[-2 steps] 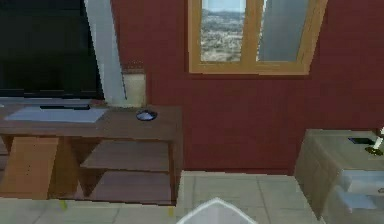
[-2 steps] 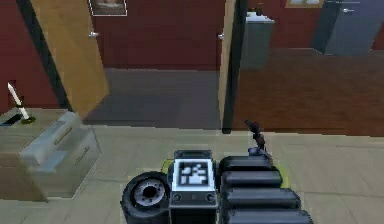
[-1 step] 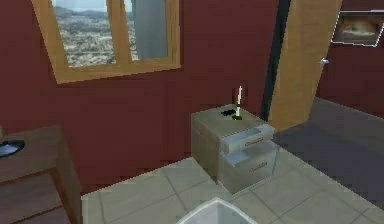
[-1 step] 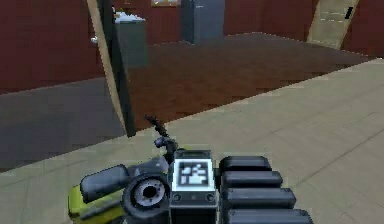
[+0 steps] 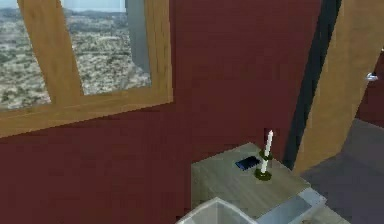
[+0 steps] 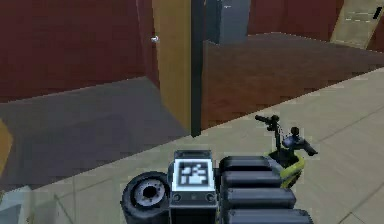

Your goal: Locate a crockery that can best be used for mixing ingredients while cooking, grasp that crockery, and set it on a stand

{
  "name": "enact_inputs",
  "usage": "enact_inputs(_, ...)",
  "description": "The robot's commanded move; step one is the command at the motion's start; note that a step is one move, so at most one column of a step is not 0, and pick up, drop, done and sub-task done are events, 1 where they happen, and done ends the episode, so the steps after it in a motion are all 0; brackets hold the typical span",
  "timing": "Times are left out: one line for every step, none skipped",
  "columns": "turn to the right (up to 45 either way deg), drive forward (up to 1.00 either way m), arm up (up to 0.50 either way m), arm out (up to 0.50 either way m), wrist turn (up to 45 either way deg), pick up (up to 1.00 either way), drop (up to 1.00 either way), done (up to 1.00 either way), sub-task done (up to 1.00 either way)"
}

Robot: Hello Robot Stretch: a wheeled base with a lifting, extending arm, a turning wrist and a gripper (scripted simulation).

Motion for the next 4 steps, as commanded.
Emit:
enact_inputs(-45.0,0.0,0.0,0.0,0.0,0.0,0.0,0.0,0.0)
enact_inputs(-45.0,0.0,0.0,0.0,0.0,0.0,0.0,0.0,0.0)
enact_inputs(-45.0,0.0,0.0,0.0,0.0,0.0,0.0,0.0,0.0)
enact_inputs(-36.0,0.0,0.0,0.0,0.0,0.0,0.0,0.0,0.0)
